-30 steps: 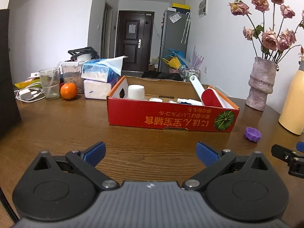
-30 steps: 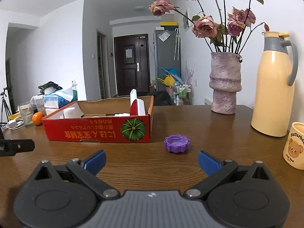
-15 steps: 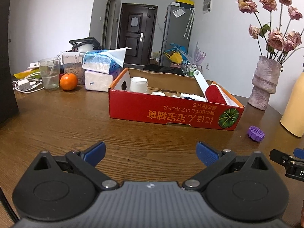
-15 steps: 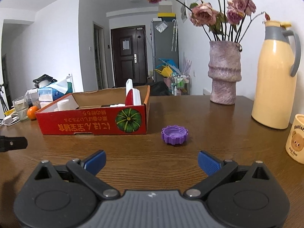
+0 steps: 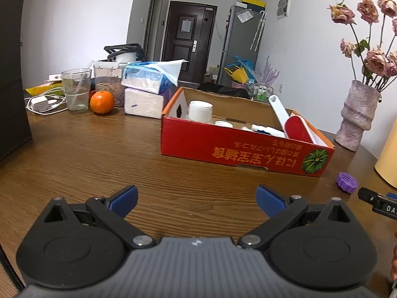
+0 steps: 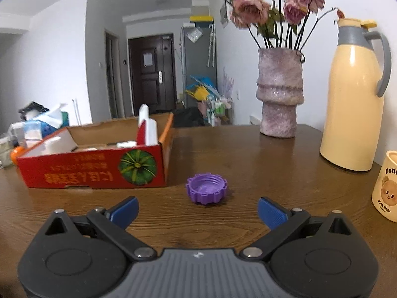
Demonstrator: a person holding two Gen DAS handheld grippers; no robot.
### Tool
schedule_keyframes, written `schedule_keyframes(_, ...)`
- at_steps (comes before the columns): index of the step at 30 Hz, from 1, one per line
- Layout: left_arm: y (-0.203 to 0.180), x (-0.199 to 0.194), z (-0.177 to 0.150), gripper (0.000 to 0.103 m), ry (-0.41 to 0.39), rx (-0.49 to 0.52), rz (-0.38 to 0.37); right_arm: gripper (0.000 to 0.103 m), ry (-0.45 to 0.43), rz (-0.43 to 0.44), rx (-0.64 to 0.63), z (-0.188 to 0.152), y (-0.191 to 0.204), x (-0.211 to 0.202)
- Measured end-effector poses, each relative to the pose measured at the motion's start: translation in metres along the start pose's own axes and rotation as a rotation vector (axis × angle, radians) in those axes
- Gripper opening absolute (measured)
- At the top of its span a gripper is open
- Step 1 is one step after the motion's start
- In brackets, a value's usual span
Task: Organize rigid objects
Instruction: 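Move the right tool to the purple ridged cap and close on it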
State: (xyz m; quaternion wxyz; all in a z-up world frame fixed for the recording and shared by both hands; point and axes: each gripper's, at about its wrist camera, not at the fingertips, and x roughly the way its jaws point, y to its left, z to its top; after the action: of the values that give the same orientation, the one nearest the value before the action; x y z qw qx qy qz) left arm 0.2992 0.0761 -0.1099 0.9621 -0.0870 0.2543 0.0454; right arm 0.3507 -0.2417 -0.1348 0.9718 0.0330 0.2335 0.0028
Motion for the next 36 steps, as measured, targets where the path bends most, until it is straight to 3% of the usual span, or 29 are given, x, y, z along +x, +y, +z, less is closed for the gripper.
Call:
schedule_keyframes(14, 0.021, 0.009, 0.005, 0.103, 0.010, -0.037, 0.050, 0.095, 0.095, -0.019, 0.024, 0.017, -0.016, 0.053)
schedule_keyframes(30, 0.023, 0.015, 0.006, 0.103, 0.024, -0.036, 0.050, 0.087, 0.159, -0.015, 0.012, 0.028, -0.024, 0.087)
schedule_keyframes(32, 0.023, 0.016, 0.007, 0.103, 0.026, -0.038, 0.046, 0.084, 0.181, -0.008, -0.003, 0.028, -0.020, 0.091)
schedule_keyframes(34, 0.023, 0.016, 0.007, 0.103, 0.027, -0.039, 0.043, 0.070, 0.200, -0.004, -0.007, 0.028, -0.018, 0.095)
schedule_keyframes(36, 0.022, 0.017, 0.007, 0.103, 0.028, -0.038, 0.036, 0.065, 0.200, -0.003, -0.008, 0.028, -0.017, 0.097)
